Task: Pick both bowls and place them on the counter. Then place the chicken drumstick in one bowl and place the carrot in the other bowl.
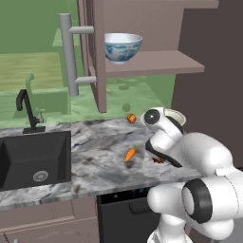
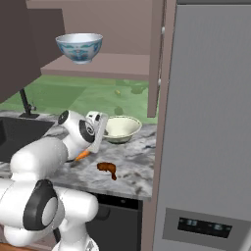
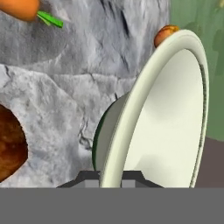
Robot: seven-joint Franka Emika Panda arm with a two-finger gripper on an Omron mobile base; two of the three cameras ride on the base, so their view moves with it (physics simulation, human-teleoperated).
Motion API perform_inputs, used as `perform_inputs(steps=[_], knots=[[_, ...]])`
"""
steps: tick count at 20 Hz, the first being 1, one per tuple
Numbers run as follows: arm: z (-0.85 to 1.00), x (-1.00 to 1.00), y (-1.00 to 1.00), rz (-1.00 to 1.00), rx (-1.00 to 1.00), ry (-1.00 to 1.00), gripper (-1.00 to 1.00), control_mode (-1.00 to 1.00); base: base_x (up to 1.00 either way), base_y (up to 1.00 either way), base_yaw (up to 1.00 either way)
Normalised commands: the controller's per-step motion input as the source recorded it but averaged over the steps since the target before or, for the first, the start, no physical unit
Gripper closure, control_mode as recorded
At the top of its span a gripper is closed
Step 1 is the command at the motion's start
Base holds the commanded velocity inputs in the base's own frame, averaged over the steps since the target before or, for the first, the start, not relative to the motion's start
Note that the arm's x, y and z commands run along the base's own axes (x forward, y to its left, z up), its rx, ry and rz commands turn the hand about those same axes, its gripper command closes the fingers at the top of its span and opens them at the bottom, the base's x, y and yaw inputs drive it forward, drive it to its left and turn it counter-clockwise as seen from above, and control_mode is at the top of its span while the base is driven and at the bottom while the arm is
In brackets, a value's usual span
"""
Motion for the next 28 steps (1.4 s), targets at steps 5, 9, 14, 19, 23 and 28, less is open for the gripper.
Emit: perform_inputs(steps=[5,9,14,19,23,28], knots=[[-0.48,0.51,-0.14,0.01,0.00,0.00,1.00,-1.00,0.00,0.00,0.00],[-0.30,0.16,-0.06,0.00,0.00,0.00,1.00,-1.00,0.00,0.00,0.00],[-0.14,0.00,-0.03,0.00,0.00,0.00,1.00,-1.00,0.00,0.00,0.00],[-0.11,0.00,-0.02,0.00,0.01,0.00,1.00,-1.00,0.00,0.00,0.00],[-0.06,0.03,-0.05,0.00,0.03,0.00,1.00,-1.00,0.00,0.00,0.00],[-0.02,0.14,-0.02,0.00,0.01,0.01,1.00,-1.00,0.00,0.00,0.00]])
